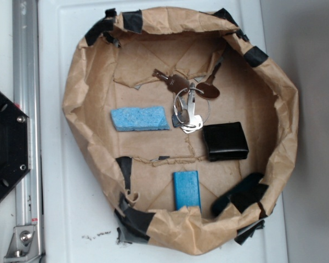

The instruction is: Grab the blue sponge.

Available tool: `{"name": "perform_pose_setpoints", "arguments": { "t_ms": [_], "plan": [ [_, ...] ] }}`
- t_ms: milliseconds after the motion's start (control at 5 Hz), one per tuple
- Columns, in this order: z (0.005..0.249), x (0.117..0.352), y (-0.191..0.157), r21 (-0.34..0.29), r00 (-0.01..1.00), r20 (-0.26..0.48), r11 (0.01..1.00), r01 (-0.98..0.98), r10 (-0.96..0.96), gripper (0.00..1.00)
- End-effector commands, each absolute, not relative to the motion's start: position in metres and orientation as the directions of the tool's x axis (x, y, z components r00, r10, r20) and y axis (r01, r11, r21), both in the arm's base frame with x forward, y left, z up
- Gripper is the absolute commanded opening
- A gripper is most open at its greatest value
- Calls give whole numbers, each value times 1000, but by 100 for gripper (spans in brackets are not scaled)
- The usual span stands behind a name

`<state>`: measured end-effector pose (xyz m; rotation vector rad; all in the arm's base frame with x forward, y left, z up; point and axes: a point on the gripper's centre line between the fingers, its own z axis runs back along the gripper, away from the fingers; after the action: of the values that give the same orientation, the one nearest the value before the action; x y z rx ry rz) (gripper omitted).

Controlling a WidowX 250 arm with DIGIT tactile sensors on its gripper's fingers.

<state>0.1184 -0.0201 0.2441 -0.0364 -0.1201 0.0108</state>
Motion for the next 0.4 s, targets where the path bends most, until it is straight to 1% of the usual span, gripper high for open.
{"name": "perform_pose_setpoints", "arguments": {
  "t_ms": [0, 200],
  "plan": [
    [244, 118, -20, -37, 993, 120, 999, -9, 13, 100],
    [217, 168, -5, -23, 984, 176, 1000, 7, -2, 100]
  ]
}}
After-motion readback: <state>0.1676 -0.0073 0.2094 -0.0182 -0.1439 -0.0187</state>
